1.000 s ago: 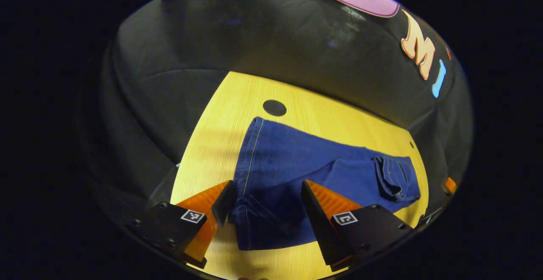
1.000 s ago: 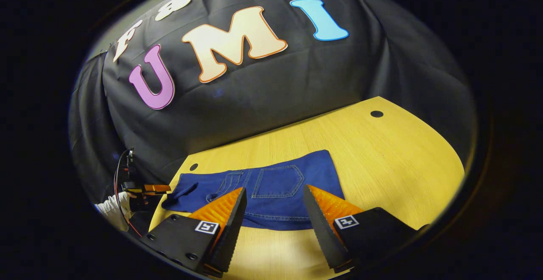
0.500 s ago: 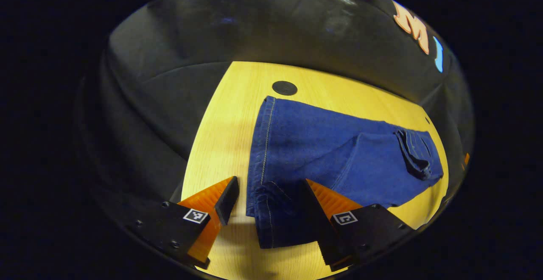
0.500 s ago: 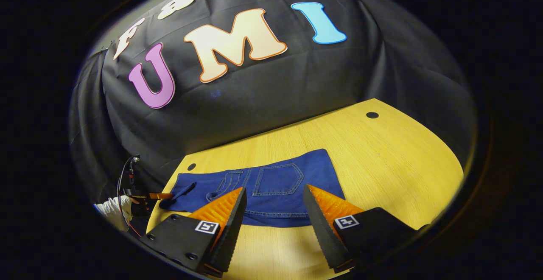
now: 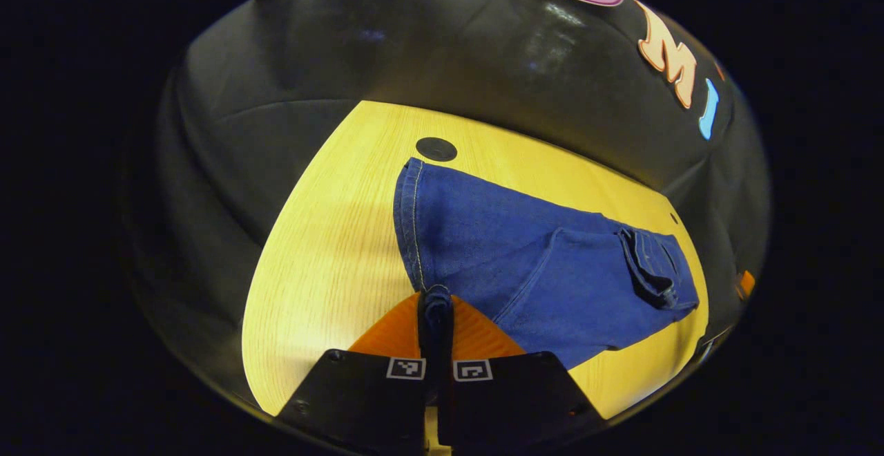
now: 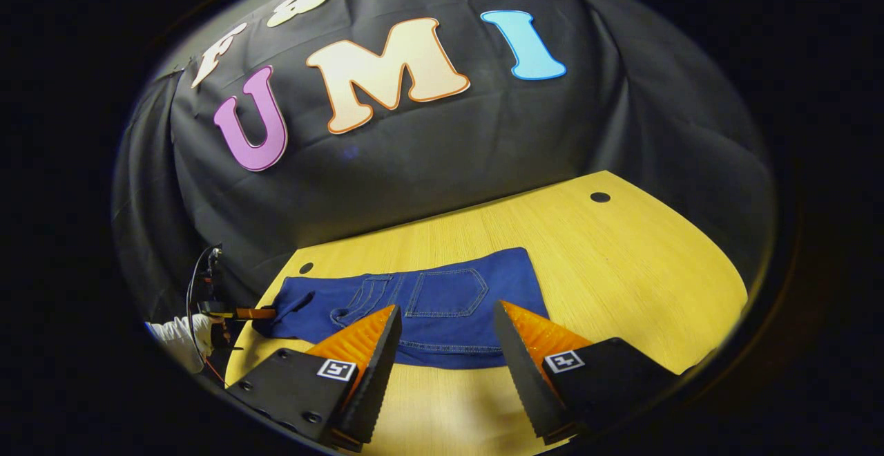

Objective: Grasp the waist and the cuffs of the jeans and fold them to make the two legs overlap; first hold the waist and fold one-third of the jeans toward the cuffs, then hold the cuffs and fold the remaining one-third in the same direction to finish folding.

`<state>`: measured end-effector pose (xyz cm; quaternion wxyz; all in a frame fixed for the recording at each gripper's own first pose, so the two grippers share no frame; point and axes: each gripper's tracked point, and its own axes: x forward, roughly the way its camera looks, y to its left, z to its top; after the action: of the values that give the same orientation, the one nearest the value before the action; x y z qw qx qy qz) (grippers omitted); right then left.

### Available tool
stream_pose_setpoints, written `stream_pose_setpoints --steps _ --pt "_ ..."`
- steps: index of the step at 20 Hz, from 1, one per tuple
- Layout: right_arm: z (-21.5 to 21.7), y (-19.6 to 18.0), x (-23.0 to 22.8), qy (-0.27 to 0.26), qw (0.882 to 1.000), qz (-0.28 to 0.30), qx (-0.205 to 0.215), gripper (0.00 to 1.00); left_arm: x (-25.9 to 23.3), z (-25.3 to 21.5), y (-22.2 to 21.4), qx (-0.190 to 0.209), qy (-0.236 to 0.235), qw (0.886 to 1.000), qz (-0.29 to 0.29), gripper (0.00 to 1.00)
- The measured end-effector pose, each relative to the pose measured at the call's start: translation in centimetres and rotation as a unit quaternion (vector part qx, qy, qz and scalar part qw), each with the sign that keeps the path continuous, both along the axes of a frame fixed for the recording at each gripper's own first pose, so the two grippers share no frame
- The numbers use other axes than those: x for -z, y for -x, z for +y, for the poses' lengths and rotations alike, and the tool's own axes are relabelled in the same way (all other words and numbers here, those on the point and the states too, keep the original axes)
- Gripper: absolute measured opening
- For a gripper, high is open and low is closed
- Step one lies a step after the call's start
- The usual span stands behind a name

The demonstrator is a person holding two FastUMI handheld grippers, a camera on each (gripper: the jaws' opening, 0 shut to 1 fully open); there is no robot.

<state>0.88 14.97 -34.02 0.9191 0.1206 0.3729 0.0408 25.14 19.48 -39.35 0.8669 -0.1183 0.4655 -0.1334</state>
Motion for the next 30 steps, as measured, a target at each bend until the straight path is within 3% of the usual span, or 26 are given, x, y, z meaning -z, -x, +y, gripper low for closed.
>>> stream_pose_setpoints --steps 7,14,23,30 --pt "-1.4 -0.4 -1.9 -0.006 1.000 -0.020 -0.016 0.83 -7.1 -2.8 -1.4 0.014 0.001 0.998 -0.064 0.00" --pt "-4.2 -0.7 -3.8 -0.012 0.999 -0.035 -0.035 0.83 -14.0 -9.1 -2.1 0.022 0.031 0.993 -0.111 0.00" --pt "-10.8 -0.4 -6.2 -0.034 0.998 -0.055 -0.017 0.83 -22.2 -21.2 -1.8 0.071 0.066 0.983 -0.155 0.00" --pt "-16.4 1.1 -7.0 -0.041 0.998 -0.053 0.009 0.83 -22.2 -33.0 2.0 0.147 0.067 0.975 -0.151 0.00"
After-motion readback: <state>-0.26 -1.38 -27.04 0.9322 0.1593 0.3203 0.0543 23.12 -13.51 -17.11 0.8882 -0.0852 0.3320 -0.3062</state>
